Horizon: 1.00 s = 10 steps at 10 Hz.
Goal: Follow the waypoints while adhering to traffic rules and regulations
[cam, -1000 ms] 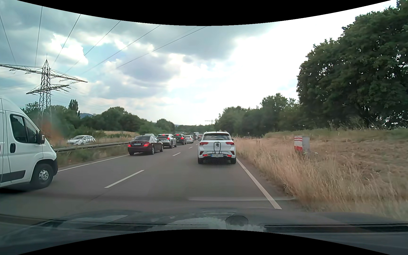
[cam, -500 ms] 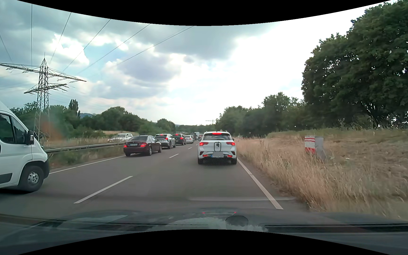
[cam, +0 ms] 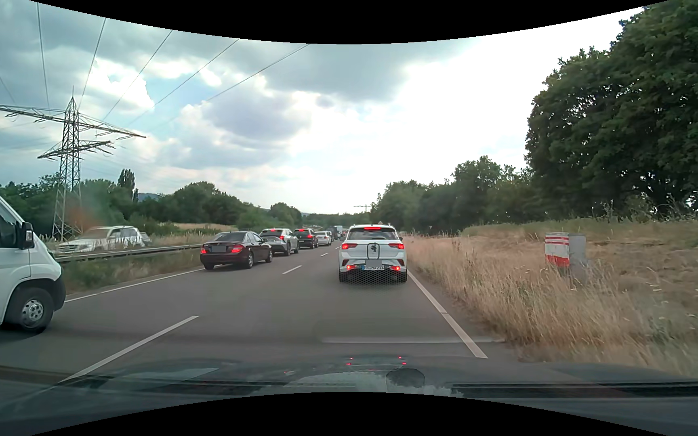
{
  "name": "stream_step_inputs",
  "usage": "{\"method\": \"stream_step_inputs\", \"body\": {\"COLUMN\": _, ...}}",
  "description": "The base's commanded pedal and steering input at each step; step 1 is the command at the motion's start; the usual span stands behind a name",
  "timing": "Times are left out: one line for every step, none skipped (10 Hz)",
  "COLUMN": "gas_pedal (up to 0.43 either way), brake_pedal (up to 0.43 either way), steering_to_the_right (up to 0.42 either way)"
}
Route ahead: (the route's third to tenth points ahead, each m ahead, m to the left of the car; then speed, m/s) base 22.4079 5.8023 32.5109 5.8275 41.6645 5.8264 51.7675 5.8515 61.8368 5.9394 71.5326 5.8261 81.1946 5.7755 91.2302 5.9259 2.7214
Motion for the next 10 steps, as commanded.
{"method": "stream_step_inputs", "body": {"gas_pedal": 0.0, "brake_pedal": 0.0, "steering_to_the_right": -0.013}}
{"method": "stream_step_inputs", "body": {"gas_pedal": 0.0, "brake_pedal": 0.0, "steering_to_the_right": -0.013}}
{"method": "stream_step_inputs", "body": {"gas_pedal": 0.0, "brake_pedal": 0.0, "steering_to_the_right": -0.013}}
{"method": "stream_step_inputs", "body": {"gas_pedal": 0.0, "brake_pedal": 0.0, "steering_to_the_right": -0.013}}
{"method": "stream_step_inputs", "body": {"gas_pedal": 0.0, "brake_pedal": 0.0, "steering_to_the_right": -0.012}}
{"method": "stream_step_inputs", "body": {"gas_pedal": 0.0, "brake_pedal": 0.012, "steering_to_the_right": -0.009}}
{"method": "stream_step_inputs", "body": {"gas_pedal": 0.0, "brake_pedal": 0.018, "steering_to_the_right": -0.008}}
{"method": "stream_step_inputs", "body": {"gas_pedal": 0.0, "brake_pedal": 0.055, "steering_to_the_right": -0.008}}
{"method": "stream_step_inputs", "body": {"gas_pedal": 0.0, "brake_pedal": 0.067, "steering_to_the_right": -0.005}}
{"method": "stream_step_inputs", "body": {"gas_pedal": 0.0, "brake_pedal": 0.079, "steering_to_the_right": -0.003}}
